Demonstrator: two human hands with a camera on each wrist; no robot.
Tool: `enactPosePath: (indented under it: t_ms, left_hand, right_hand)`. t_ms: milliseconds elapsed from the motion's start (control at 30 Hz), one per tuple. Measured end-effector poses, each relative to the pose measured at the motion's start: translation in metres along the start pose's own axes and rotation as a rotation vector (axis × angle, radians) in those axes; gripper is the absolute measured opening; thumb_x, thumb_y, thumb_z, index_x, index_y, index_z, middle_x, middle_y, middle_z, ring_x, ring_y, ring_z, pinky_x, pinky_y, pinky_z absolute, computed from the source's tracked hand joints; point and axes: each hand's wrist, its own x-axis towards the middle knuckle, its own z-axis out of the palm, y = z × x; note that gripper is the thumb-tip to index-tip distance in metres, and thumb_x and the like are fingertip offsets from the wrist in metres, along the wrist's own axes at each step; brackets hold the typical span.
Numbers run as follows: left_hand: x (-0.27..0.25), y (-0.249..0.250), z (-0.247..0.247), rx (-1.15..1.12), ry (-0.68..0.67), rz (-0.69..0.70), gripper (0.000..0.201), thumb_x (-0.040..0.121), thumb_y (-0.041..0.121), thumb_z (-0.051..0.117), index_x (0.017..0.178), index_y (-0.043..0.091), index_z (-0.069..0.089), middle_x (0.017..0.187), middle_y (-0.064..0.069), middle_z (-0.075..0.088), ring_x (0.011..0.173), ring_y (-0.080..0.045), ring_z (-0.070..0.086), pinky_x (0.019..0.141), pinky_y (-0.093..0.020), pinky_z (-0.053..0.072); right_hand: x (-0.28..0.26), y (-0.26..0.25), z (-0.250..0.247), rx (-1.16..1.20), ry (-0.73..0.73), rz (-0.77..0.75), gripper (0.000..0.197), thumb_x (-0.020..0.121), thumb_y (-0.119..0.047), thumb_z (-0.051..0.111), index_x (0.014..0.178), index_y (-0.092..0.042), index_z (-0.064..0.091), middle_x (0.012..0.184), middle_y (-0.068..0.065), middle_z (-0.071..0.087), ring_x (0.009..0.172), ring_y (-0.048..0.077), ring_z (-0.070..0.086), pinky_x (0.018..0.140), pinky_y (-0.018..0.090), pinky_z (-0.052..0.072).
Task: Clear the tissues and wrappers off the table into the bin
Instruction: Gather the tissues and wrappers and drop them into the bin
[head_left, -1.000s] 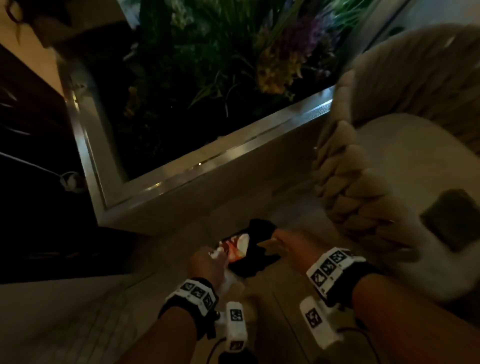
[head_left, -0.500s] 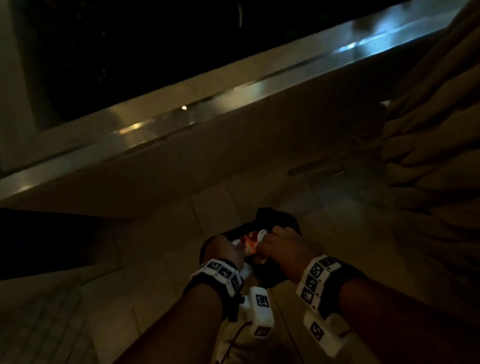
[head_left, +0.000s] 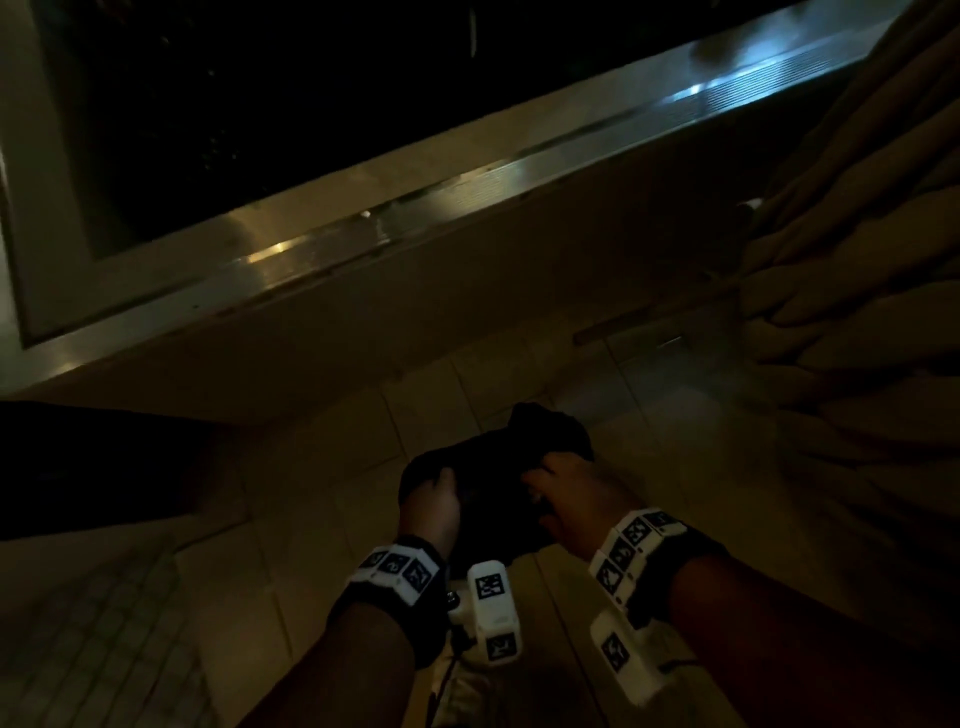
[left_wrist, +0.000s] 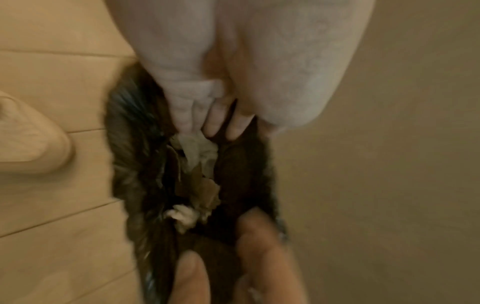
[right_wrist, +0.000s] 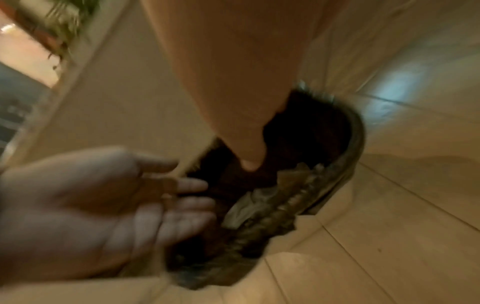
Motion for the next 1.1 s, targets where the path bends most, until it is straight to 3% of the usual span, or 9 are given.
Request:
enactPosePath:
  t_ms: [67,133,167,367,633,767,833,1000,1100]
  left_hand:
    - [-0.041,0.004,-0.012,-0.155,-0.017,-0.031,0.055,0.084,0.060,0.046,0.112,0.014,0.060,0.104,-0.014,0.066,0.092,-0.030,0.063,0.092,-0.039,0.051]
    - [-0.105,0.026,-0.031,-0.201,-0.071,-0.024,0.020,0.099,0.033,0.049,0.101,0.014,0.055,0.085,-0.011,0.058,0.072,-0.023,0.055,0.068,-0.032,0.047]
    - [-0.132,0.034,-0.040,-0.184,-0.100,-0.006,0.013,0.101,0.026,0.048,0.100,0.015,0.054,0.085,-0.011,0.056,0.070,-0.021,0.053,0.062,-0.031,0.045]
    - [-0.278,0.073,-0.087,-0.006,-0.177,0.187,0.017,0.100,0.028,0.047,0.101,0.016,0.059,0.091,-0.008,0.062,0.079,-0.020,0.059,0.069,-0.032,0.050]
    - [-0.461,0.127,-0.119,0.293,-0.252,0.599,0.014,0.100,0.029,0.050,0.098,0.021,0.062,0.094,-0.005,0.065,0.080,-0.017,0.060,0.067,-0.028,0.049]
    - [-0.517,0.129,-0.107,0.568,-0.271,0.883,0.010,0.097,0.035,0.052,0.098,0.033,0.061,0.092,0.004,0.066,0.084,-0.015,0.065,0.072,-0.032,0.055]
    - [-0.537,0.126,-0.095,0.761,-0.283,0.983,0.009,0.096,0.040,0.052,0.099,0.037,0.060,0.089,0.010,0.066,0.081,-0.011,0.065,0.070,-0.031,0.054]
    - [-0.580,0.108,-0.044,1.134,-0.439,1.132,0.005,0.095,0.035,0.055,0.099,0.036,0.059,0.092,0.016,0.064,0.083,0.002,0.060,0.066,-0.015,0.042]
    - [-0.609,0.095,-0.004,1.240,-0.515,1.143,0.007,0.095,0.033,0.057,0.101,0.033,0.061,0.093,0.013,0.065,0.086,-0.003,0.061,0.073,-0.022,0.048]
  right_hand:
    - [-0.022,-0.012,-0.013,0.040,-0.041,0.072,0.038,0.090,-0.024,0.056,0.128,-0.021,0.053,0.126,0.006,0.051,0.115,0.024,0.051,0.092,0.034,0.048]
    - [-0.048,-0.028,-0.032,0.102,-0.084,0.165,0.033,0.091,-0.024,0.054,0.122,-0.017,0.056,0.122,0.007,0.055,0.108,0.025,0.056,0.089,0.032,0.049]
    - [-0.062,-0.037,-0.043,0.132,-0.105,0.207,0.033,0.090,-0.023,0.054,0.123,-0.016,0.057,0.123,0.007,0.056,0.110,0.025,0.056,0.090,0.032,0.048]
    - [-0.173,-0.094,-0.140,0.417,-0.066,0.352,0.038,0.093,-0.026,0.056,0.129,-0.014,0.053,0.132,0.008,0.054,0.117,0.025,0.053,0.091,0.027,0.042]
    - [-0.366,-0.152,-0.220,0.715,0.384,0.355,0.027,0.088,-0.026,0.064,0.114,-0.020,0.063,0.107,-0.006,0.065,0.101,0.009,0.060,0.083,0.021,0.044]
    - [-0.460,-0.165,-0.215,0.831,0.569,0.384,0.012,0.086,-0.026,0.066,0.098,-0.025,0.065,0.091,-0.006,0.068,0.085,0.010,0.065,0.080,0.031,0.054]
    - [-0.507,-0.168,-0.201,0.819,0.632,0.437,0.007,0.087,-0.025,0.066,0.092,-0.021,0.066,0.085,-0.004,0.067,0.079,0.009,0.063,0.074,0.026,0.051]
    - [-0.621,-0.163,-0.130,0.876,0.711,0.620,0.008,0.087,-0.030,0.064,0.083,-0.023,0.063,0.070,-0.012,0.060,0.064,-0.002,0.054,0.066,0.017,0.045]
    - [-0.678,-0.156,-0.074,0.960,0.754,0.749,0.009,0.089,-0.028,0.063,0.082,-0.023,0.061,0.072,-0.008,0.061,0.067,0.002,0.057,0.068,0.024,0.050]
